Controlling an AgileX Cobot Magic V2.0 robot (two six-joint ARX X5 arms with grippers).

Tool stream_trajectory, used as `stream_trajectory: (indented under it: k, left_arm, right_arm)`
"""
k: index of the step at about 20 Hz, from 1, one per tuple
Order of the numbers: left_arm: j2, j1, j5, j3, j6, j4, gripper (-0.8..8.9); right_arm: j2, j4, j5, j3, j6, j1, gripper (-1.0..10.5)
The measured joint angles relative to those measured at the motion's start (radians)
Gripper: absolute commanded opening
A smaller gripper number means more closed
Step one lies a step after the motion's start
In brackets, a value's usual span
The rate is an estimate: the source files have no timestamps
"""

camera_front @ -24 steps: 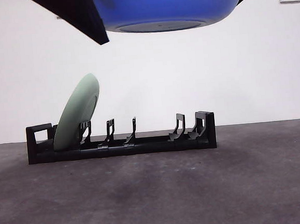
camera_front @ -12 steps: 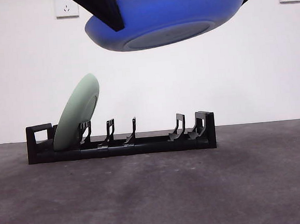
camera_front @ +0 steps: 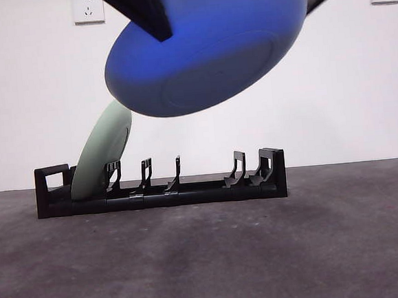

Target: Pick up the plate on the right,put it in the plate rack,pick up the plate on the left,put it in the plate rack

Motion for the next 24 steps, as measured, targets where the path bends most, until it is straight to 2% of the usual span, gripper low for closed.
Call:
stream_trajectory:
  k: [2, 4, 7, 9, 14, 17, 19, 24]
  left_arm:
    - [0.002, 0.016, 0.054, 0.0, -0.033, 0.037, -0.08]
    - [0.002, 0.056, 0.121, 0.0, -0.079, 0.108, -0.08]
    - [0.002, 0.16, 0.263, 0.0, -0.197, 0.275, -0.08]
    - [0.003, 0.234, 0.307, 0.0, -0.291, 0.411, -0.08]
    - [0.048, 0.421, 0.402, 0.0, -0.546, 0.682, -0.08]
    - [0.122, 0.488, 0.436, 0.0, -0.657, 0.766, -0.08]
    - [0.178, 0.515, 0.436, 0.0, -0.7, 0.8, -0.08]
    - [0.267, 0.565, 0.419, 0.0, -0.734, 0.884, -0.08]
  right_arm:
    - [-0.023, 0.002, 0.02, 0.071, -0.001, 0.0, 3.2]
    - [-0.066, 0.003, 0.11, 0.134, -0.004, 0.0, 3.1]
    - [-0.169, 0.002, 0.264, 0.157, -0.008, 0.0, 3.1]
    - [-0.225, -0.011, 0.304, 0.157, -0.008, 0.0, 3.1]
    - [-0.3, -0.093, 0.293, 0.157, -0.016, 0.001, 3.1]
    - [-0.326, -0.093, 0.214, 0.12, -0.016, 0.001, 3.1]
    - [-0.34, -0.093, 0.173, 0.066, -0.015, 0.001, 3.1]
    - [-0.403, -0.093, 0.169, -0.166, -0.016, 0.002, 3.1]
